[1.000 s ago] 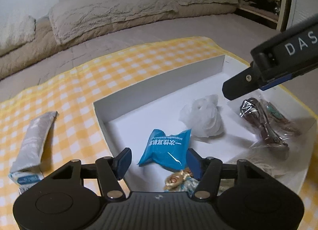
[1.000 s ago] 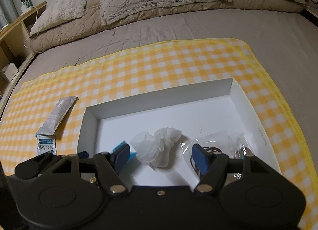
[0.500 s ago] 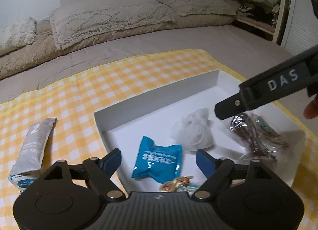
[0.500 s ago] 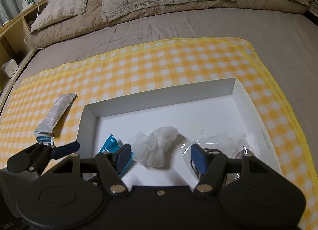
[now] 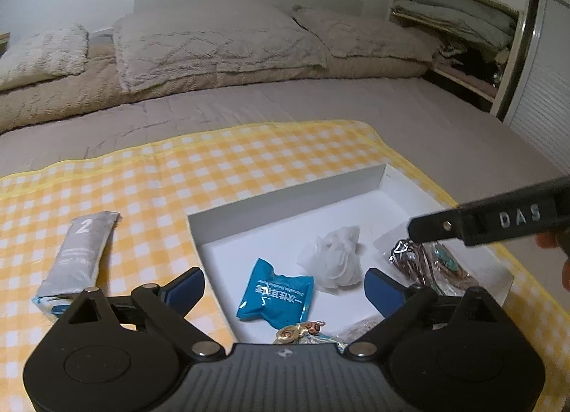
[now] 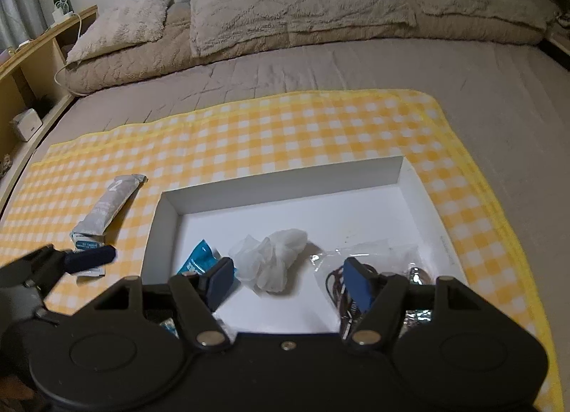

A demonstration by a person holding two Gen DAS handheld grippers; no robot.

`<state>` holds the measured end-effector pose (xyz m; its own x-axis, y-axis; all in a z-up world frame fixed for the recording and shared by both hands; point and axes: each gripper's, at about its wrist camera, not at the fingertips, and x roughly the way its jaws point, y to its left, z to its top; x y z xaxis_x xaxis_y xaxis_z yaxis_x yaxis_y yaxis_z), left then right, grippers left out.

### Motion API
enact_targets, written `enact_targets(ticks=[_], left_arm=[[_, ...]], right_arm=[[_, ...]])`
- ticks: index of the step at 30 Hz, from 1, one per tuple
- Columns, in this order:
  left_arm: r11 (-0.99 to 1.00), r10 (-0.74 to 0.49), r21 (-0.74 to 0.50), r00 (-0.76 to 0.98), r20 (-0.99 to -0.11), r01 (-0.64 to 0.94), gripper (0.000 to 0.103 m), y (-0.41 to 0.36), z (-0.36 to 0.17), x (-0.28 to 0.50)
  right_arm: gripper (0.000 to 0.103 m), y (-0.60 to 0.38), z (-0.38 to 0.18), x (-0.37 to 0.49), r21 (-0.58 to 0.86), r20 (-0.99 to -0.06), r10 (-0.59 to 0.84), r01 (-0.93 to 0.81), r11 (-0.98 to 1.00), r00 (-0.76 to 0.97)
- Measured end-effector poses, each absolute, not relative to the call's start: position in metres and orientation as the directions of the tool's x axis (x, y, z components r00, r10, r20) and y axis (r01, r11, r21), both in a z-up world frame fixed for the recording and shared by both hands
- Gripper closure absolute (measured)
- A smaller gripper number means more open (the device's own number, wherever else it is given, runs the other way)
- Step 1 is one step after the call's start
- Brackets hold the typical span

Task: Organize soft objects
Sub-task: 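Raise both open grippers out of the box, then move both tools toward the grey and white packets on the cloth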

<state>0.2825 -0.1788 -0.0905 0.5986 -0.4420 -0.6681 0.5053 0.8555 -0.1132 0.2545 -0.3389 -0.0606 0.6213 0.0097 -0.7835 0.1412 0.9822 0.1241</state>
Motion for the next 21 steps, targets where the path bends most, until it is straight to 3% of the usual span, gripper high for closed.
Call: enact_targets(ticks=[10, 15, 21], left_arm=[[0.873, -0.450, -0.163, 0.633, -0.630, 0.459, 0.000, -0.152, -0.062, 0.276], [0.892, -0.422, -0.159, 0.655, -0.627, 0.423, 0.000, -0.140, -0.058, 0.275], [0.916, -0.377, -0.146, 0.679, -0.630, 0.374, 0.000, -0.121, -0.056, 0.276]], right_arm=[[0.021, -0.336, -0.050, 0.232, 0.094, -0.751, -0.016, 0.132, 0.987, 0.660], [0.001, -0.331, -0.047, 0.225, 0.070, -0.733, -0.044, 0.140, 0.988, 0.679], [0.000, -0.326, -0.047, 0.224, 0.044, -0.712, -0.080, 0.158, 0.987, 0.697]])
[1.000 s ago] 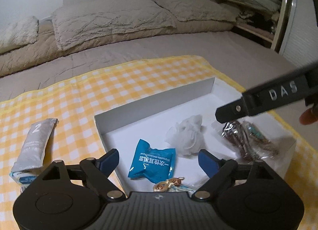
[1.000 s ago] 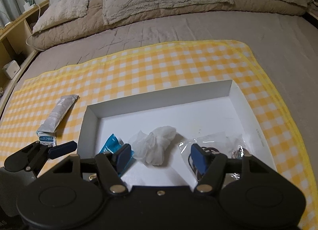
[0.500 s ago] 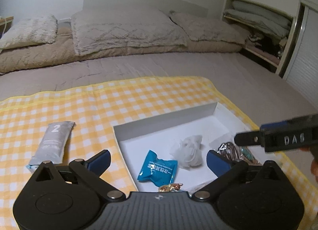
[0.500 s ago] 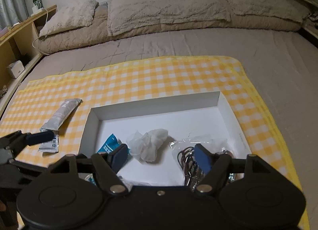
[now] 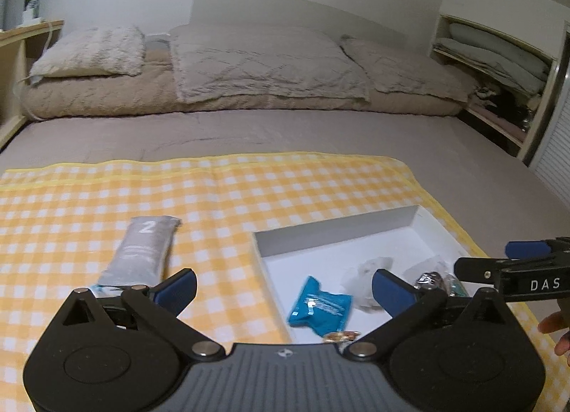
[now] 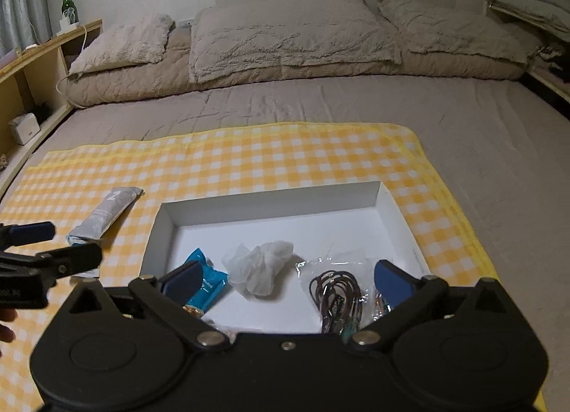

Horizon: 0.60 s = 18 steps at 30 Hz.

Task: Organize soft objects
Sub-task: 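Move both tools toward the grey and white packets on the cloth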

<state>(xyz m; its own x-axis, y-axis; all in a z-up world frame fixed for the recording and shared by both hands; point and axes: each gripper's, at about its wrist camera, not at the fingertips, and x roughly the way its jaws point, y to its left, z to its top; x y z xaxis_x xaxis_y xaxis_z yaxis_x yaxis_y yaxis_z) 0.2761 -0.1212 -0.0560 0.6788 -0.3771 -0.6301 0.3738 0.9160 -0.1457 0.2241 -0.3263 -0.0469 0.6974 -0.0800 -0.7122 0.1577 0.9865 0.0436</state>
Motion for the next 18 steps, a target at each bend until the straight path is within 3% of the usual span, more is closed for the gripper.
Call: enact_targets(ticks=[12, 18], left_arm=[[0.967, -0.242, -0.093, 0.754, -0.610, 0.236, 0.000, -0.043, -0.049, 0.287], [0.983, -0.175, -0.058, 0.776, -0.606, 0.176, 0.000, -0.007, -0.050, 0.297]], right_arm=[[0.000, -0.303, -0.036, 0.260, 0.107, -0.669, -0.056, 0.170, 0.980, 0.741], [0.000, -0.273, -0.036, 0.291, 0.039, -0.644, -0.029, 0.071, 0.997, 0.765]])
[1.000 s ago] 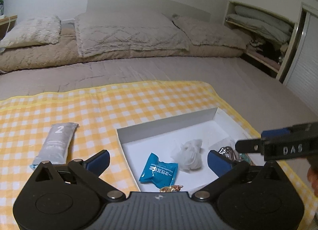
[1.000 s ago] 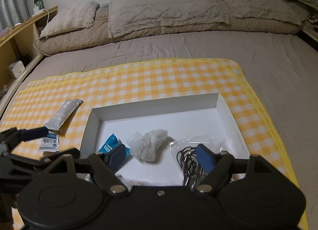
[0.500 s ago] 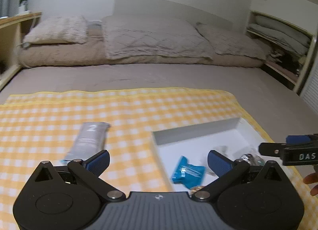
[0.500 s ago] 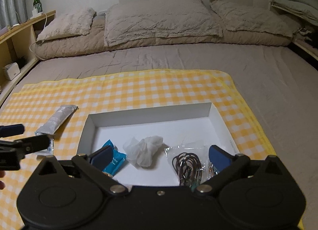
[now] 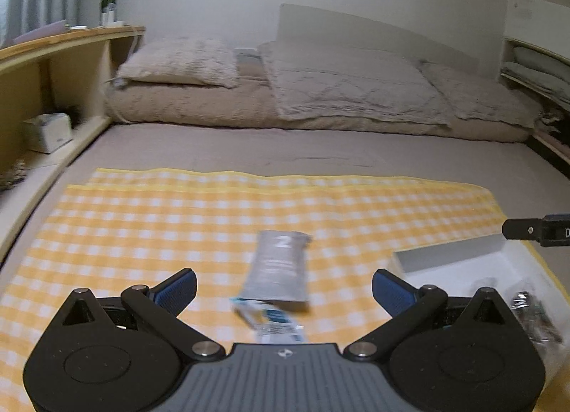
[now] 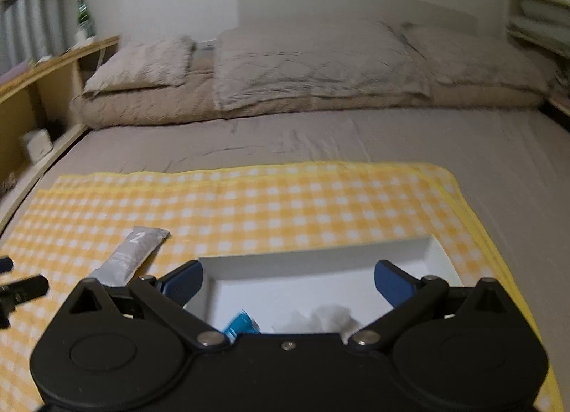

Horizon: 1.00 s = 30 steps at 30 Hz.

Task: Organize soft objects
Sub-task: 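Move both tools toward the grey and white packets on the cloth, then grasp the white-and-blue packet with left gripper while right grasps the grey packet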

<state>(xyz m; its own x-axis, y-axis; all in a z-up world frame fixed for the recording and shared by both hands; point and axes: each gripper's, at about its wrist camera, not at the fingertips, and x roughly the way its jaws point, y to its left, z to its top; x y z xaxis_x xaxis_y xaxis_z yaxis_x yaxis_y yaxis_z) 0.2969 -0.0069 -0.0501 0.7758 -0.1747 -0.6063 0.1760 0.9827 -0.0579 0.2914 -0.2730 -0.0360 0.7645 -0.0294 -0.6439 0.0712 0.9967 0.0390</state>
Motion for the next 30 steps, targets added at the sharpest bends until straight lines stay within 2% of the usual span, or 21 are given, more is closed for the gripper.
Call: enact_targets(ticks=[8, 13, 21, 30], left_arm=[[0.986, -0.146, -0.035, 0.755, -0.640, 0.161, 0.000, 0.015, -0.071, 0.315], [0.985, -0.136, -0.017, 0.718, -0.683, 0.170, 0.000, 0.011, -0.094, 0.329], [0.970, -0.090, 0.091, 0.685, -0.723, 0.224, 0.000, 0.001, -0.138, 0.352], [0.966, -0.077, 0.107, 0.655, -0.751, 0.236, 0.003, 0.010, -0.168, 0.368]], right_arm=[[0.000, -0.229, -0.045, 0.344, 0.042, -0.633, 0.044, -0.023, 0.999, 0.773], [0.000, -0.204, -0.054, 0.372, 0.072, -0.644, 0.094, -0.062, 0.995, 0.759], [0.000, -0.170, -0.074, 0.408, 0.098, -0.669, 0.146, -0.108, 0.989, 0.729], [0.000, -0.141, -0.098, 0.438, 0.162, -0.705, 0.226, -0.157, 0.974, 0.673]])
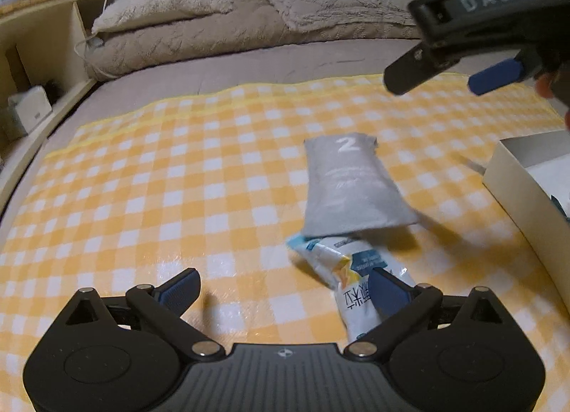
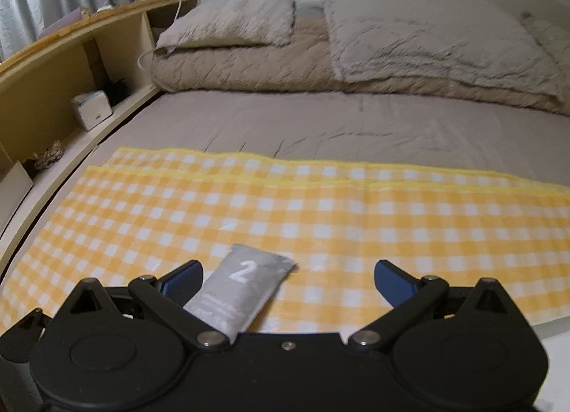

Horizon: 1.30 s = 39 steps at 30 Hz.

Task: Organize soft objects
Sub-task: 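Grasp the white-and-blue packet with left gripper while right grasps the grey packet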

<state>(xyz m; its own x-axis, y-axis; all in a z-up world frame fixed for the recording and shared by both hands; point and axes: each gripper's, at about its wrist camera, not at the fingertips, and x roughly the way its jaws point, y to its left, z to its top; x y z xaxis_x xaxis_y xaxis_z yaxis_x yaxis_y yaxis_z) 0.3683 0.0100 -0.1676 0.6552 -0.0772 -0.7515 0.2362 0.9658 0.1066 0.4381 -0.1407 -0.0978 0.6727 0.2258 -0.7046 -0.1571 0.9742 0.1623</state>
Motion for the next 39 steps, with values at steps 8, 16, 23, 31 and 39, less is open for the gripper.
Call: enact_targets(ticks=[8, 16, 23, 31, 39], left_arm=[[0.965, -0.017, 0.160, 0.659, -0.752, 0.207, 0.003, 0.029, -0.164, 0.369], [0.937, -0.093, 0.173, 0.695, -0.713, 0.303, 0.010, 0.021, -0.156, 0.354], [0.894, -0.158, 0.198, 0.694, -0.702, 0.403, 0.014, -0.013, -0.165, 0.355], [0.885, -0.152, 0.195, 0.658, -0.737, 0.423, 0.038, -0.019, -0.178, 0.364], [0.913, -0.163, 0.132, 0.643, -0.749, 0.386, 0.056, -0.013, -0.174, 0.368]], right_arm=[[0.000, -0.113, -0.125, 0.459, 0.239, -0.740, 0.264, -0.126, 0.963, 0.618], [0.000, -0.080, -0.156, 0.472, 0.294, -0.773, 0.260, -0.037, 0.955, 0.579], [0.017, -0.069, -0.172, 0.472, 0.237, -0.801, 0.223, -0.048, 0.970, 0.556], [0.037, -0.094, -0.174, 0.472, 0.219, -0.821, 0.242, -0.107, 0.970, 0.517], [0.046, -0.103, -0.171, 0.464, 0.177, -0.825, 0.241, -0.170, 0.969, 0.512]])
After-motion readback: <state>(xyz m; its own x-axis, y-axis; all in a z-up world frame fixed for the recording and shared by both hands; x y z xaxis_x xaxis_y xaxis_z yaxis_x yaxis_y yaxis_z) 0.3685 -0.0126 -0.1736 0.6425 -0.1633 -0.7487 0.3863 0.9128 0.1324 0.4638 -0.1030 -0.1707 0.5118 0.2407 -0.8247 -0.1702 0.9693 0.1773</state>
